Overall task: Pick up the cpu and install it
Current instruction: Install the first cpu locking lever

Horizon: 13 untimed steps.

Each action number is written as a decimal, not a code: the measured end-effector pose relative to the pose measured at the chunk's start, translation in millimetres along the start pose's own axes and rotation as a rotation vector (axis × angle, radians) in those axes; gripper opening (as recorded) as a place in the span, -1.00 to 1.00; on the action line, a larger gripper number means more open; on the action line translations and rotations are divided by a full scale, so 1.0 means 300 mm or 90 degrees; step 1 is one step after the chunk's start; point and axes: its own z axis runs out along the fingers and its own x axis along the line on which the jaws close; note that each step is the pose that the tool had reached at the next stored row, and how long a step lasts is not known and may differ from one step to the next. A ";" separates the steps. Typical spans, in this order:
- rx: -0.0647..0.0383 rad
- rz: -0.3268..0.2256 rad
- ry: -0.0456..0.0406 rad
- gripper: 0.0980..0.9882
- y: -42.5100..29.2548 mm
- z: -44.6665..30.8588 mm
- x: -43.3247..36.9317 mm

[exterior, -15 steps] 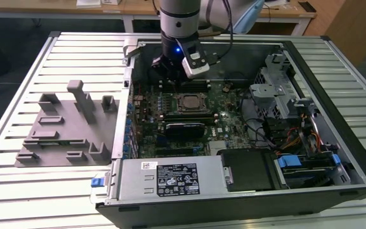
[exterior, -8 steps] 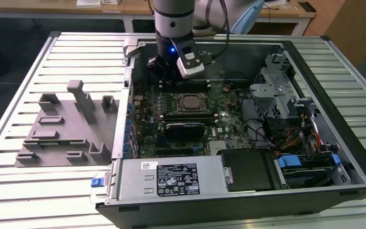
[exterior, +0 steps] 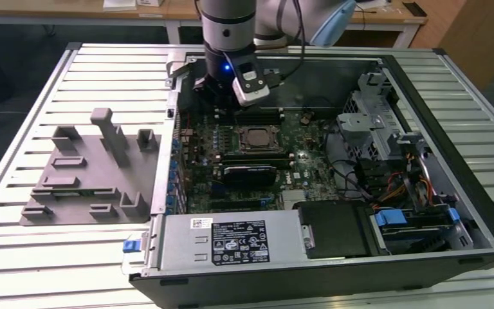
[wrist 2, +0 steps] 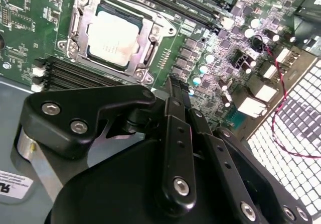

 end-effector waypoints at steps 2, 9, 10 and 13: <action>0.000 0.000 0.0001 -0.98 -0.001 0.000 0.006; -0.047 0.001 0.0060 -0.98 -0.009 -0.001 0.020; -0.053 0.001 0.0069 -0.98 -0.011 0.000 0.023; -0.074 0.001 0.0094 -0.98 -0.015 0.000 0.032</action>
